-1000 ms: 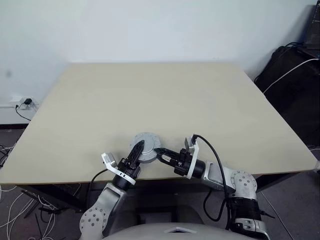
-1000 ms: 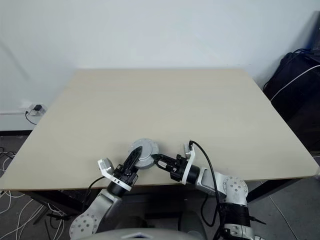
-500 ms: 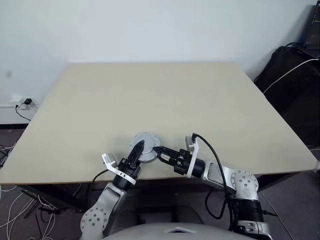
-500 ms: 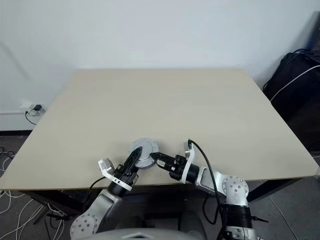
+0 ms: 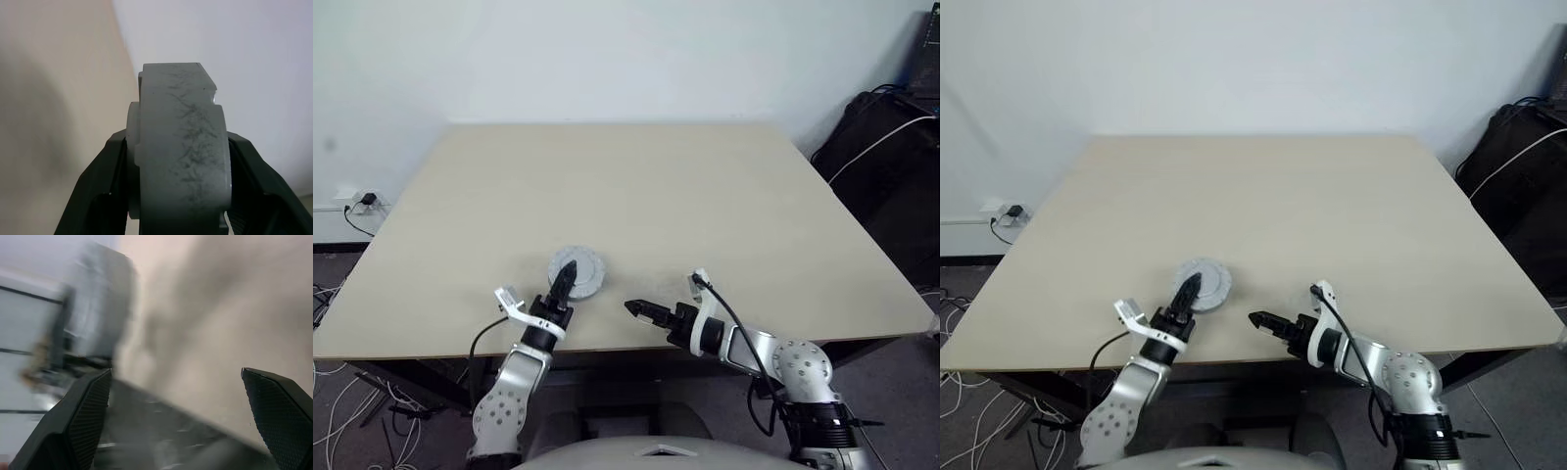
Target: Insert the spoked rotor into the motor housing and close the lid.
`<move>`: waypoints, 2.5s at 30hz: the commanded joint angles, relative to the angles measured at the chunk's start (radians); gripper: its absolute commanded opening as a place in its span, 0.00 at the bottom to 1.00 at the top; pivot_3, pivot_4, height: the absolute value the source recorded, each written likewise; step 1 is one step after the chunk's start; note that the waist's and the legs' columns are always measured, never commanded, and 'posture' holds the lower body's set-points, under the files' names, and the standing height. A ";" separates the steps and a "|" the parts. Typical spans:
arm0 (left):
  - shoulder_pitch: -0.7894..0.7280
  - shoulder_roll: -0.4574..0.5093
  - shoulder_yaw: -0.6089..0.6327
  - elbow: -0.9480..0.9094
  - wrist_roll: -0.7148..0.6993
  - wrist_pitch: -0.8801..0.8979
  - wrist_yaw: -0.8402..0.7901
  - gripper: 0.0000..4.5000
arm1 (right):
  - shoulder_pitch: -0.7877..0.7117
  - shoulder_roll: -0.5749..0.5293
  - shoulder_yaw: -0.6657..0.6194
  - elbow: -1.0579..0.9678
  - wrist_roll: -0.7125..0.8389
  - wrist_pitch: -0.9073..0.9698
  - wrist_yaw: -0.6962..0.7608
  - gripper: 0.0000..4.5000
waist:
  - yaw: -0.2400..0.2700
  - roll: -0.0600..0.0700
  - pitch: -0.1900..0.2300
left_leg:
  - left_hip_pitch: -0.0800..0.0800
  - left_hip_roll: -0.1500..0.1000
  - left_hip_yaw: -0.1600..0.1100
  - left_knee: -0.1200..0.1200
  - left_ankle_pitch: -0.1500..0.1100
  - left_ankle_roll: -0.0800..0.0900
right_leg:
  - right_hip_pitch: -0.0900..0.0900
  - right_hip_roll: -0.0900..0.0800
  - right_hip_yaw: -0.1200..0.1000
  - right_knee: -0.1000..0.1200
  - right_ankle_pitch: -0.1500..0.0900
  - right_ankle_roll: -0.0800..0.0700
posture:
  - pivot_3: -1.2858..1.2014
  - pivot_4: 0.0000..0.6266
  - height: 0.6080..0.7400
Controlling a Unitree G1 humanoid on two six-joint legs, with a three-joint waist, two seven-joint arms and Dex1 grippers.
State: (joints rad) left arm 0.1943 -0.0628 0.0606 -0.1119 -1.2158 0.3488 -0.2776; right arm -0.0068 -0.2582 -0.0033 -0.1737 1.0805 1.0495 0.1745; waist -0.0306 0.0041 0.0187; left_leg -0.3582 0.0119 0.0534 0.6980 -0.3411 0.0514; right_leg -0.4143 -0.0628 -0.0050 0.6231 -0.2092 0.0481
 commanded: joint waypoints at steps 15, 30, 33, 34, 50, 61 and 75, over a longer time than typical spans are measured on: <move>-0.521 -0.071 0.217 0.474 0.139 -0.150 0.100 0.47 | 0.041 -0.039 0.242 0.010 -0.850 -0.745 0.042 1.00 | 0.016 -0.010 0.002 | -0.001 -0.003 -0.002 0.000 0.003 -0.005 | 0.003 0.000 0.000 -0.004 0.002 0.003 | 0.52 0.00 1.00; -0.829 -0.044 0.376 0.934 0.377 -0.286 0.179 0.47 | 0.102 0.042 0.194 0.045 -0.942 -0.843 0.051 1.00 | 0.009 -0.010 0.002 | -0.002 -0.003 -0.001 -0.002 0.002 -0.004 | 0.006 0.002 0.000 -0.015 0.008 0.010 | 0.52 0.00 1.00; -0.843 -0.037 0.395 0.966 0.406 -0.284 0.210 0.47 | 0.104 0.052 0.188 0.048 -0.943 -0.840 0.056 1.00 | 0.012 -0.010 0.002 | -0.002 -0.003 -0.001 -0.002 0.002 -0.004 | 0.006 0.002 0.000 -0.015 0.008 0.011 | 0.52 0.00 1.00; -0.845 -0.036 0.401 0.970 0.411 -0.280 0.213 0.47 | 0.104 0.055 0.186 0.048 -0.944 -0.839 0.057 1.00 | 0.013 -0.010 0.002 | -0.002 -0.003 -0.001 -0.002 0.002 -0.004 | 0.006 0.002 0.000 -0.015 0.008 0.011 | 0.52 0.00 1.00; -0.570 -0.039 0.324 0.591 0.547 -0.047 0.371 0.99 | 0.093 0.093 0.169 0.048 -0.901 -0.705 0.119 1.00 | -0.008 -0.005 -0.008 | 0.002 -0.002 0.000 -0.002 0.003 -0.004 | 0.007 0.002 0.003 -0.012 0.009 0.012 | 0.52 0.00 1.00; -0.211 0.113 -0.007 0.175 0.873 -0.055 0.241 0.99 | 0.103 0.131 0.120 0.034 -0.869 -0.698 0.118 1.00 | -0.009 -0.003 -0.011 | 0.016 -0.001 0.003 -0.006 0.002 -0.005 | 0.018 0.002 0.005 -0.011 0.006 0.006 | 0.52 0.00 1.00; -0.014 0.088 -0.168 0.166 1.284 -0.525 0.362 0.99 | 0.184 0.249 -0.033 0.120 -0.984 -1.113 -0.140 1.00 | 0.019 0.001 -0.012 | 0.014 0.000 0.003 -0.006 -0.001 0.000 | 0.015 0.000 0.005 -0.010 0.005 0.004 | 0.52 0.00 1.00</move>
State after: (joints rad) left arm 0.1850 0.0313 -0.0930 0.0613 0.0346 -0.1239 0.0714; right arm 0.1850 -0.0200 -0.0117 -0.0401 0.0843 -0.0176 0.0584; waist -0.0121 0.0048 0.0071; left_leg -0.3447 0.0126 0.0564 0.6919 -0.3417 0.0515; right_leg -0.3989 -0.0626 -0.0005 0.6132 -0.2041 0.0524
